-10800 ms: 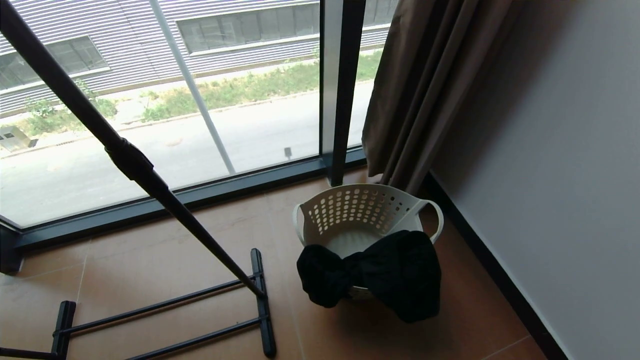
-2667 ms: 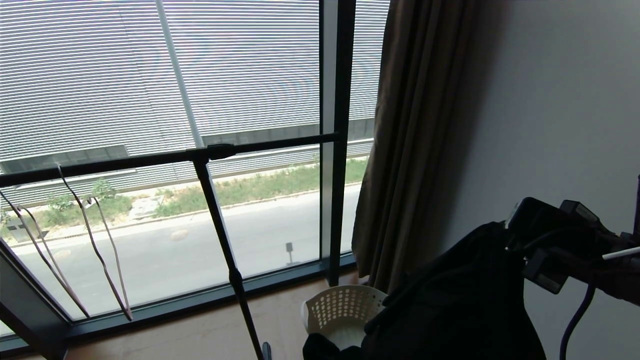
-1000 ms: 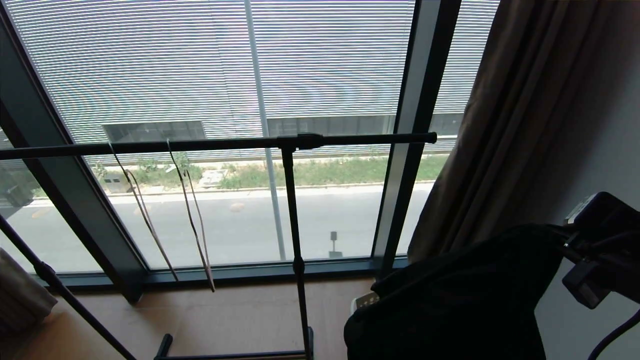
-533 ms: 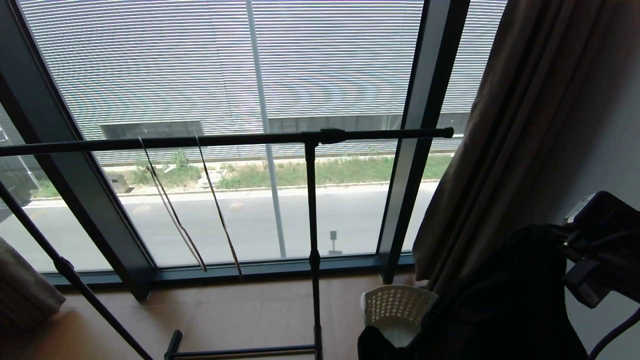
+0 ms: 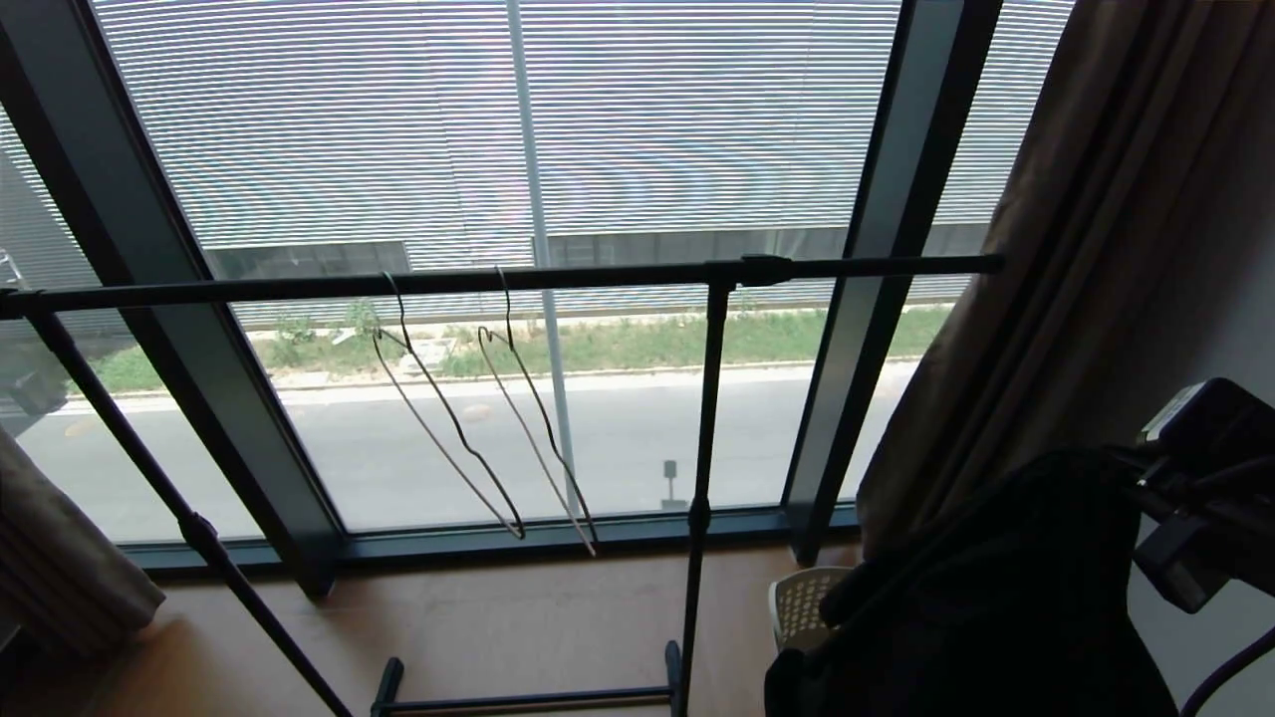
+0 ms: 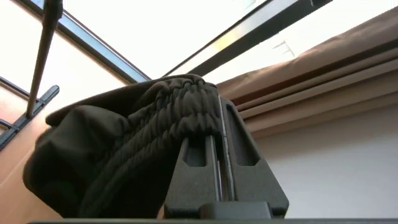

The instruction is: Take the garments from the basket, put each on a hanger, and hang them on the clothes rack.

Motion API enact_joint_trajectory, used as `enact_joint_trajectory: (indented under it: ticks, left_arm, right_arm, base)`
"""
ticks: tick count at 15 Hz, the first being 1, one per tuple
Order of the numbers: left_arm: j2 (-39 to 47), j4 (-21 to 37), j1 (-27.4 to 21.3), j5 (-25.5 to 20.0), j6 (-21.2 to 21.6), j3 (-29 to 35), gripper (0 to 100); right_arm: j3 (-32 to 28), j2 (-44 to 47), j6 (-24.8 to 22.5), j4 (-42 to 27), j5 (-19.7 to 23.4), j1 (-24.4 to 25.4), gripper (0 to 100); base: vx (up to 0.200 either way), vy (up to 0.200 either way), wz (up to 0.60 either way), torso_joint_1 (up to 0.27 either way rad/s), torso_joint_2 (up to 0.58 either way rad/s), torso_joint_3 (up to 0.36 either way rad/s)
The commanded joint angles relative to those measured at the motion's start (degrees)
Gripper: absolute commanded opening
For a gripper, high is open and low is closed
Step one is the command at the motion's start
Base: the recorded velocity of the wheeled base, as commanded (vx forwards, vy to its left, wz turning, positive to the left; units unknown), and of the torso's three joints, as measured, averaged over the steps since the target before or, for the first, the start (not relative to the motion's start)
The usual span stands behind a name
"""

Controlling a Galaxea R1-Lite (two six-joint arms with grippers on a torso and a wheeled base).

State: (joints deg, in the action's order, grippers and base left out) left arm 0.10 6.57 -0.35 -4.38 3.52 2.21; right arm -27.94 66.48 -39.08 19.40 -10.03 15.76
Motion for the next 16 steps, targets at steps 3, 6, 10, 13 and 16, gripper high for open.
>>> enact_joint_trajectory:
  ticks: [3, 6, 10, 13, 16]
  left_arm:
    - [-0.01, 0.02, 0.0, -0.02, -0.1, -0.01, 100]
    - [-0.01, 0.02, 0.0, -0.02, -0.1, -0.01, 100]
    - [-0.01, 0.02, 0.0, -0.02, -0.1, -0.01, 100]
    - [-0.01, 0.02, 0.0, -0.02, -0.01, -0.01, 100]
    - [-0.01, 0.02, 0.0, -0.11, -0.01, -0.01, 100]
  right_arm:
    - [0.08, -0.82, -0.12, 0.03, -0.07, 0.06, 0]
    - [0.17, -1.35, -0.12, 0.03, -0.07, 0.06, 0]
    - [0.26, -1.35, -0.12, 0.03, -0.07, 0.06, 0]
    - [0.26, -1.35, -0.12, 0.03, -0.07, 0.06, 0]
    - [0.26, -1.26, -0.12, -0.06, -0.07, 0.06, 0]
  base:
    - [0.0, 0.2, 0.0, 0.004, 0.0, 0.001]
    - [-0.2, 0.0, 0.0, 0.004, 0.0, 0.001]
    - [-0.2, 0.0, 0.0, 0.005, 0.0, 0.0]
    - [0.0, 0.0, 0.0, 0.0, 0.0, 0.0]
    - [0.0, 0.2, 0.0, 0.006, 0.0, 0.005]
